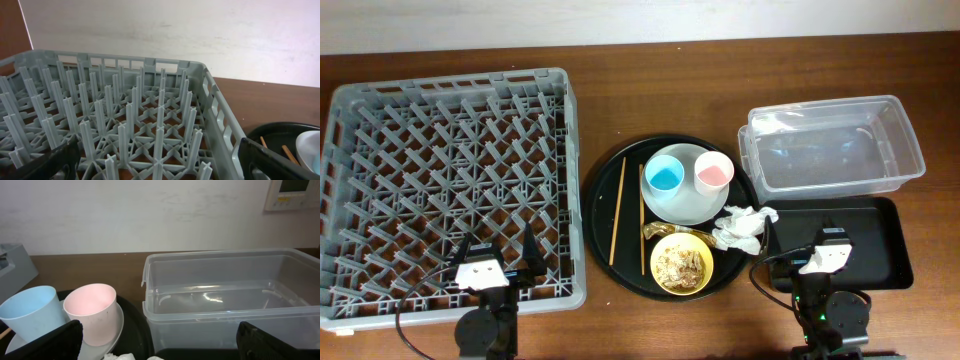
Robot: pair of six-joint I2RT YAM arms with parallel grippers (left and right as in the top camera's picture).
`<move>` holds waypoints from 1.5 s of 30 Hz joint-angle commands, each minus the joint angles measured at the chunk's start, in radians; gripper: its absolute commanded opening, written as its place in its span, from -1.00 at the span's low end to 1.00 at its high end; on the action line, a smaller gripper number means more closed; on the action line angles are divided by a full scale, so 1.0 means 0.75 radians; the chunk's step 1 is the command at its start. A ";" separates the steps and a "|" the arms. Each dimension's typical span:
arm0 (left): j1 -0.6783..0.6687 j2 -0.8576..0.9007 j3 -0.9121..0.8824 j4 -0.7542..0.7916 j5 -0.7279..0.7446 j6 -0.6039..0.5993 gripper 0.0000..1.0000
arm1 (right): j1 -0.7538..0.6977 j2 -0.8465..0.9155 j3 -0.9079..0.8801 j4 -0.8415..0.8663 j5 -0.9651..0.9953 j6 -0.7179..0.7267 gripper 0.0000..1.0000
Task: Sort waste into correct bins and load items into the dishwasher rack
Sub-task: 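Move the right gripper toward the white tissue on the tray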
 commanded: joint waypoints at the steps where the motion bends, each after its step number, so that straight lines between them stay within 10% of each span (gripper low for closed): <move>1: -0.004 -0.010 -0.001 -0.005 -0.025 0.026 0.99 | -0.009 -0.010 -0.007 -0.010 0.002 0.005 0.97; 45: -0.004 -0.010 -0.001 -0.005 -0.025 0.026 0.99 | -0.009 -0.010 -0.007 0.001 -0.062 0.010 0.98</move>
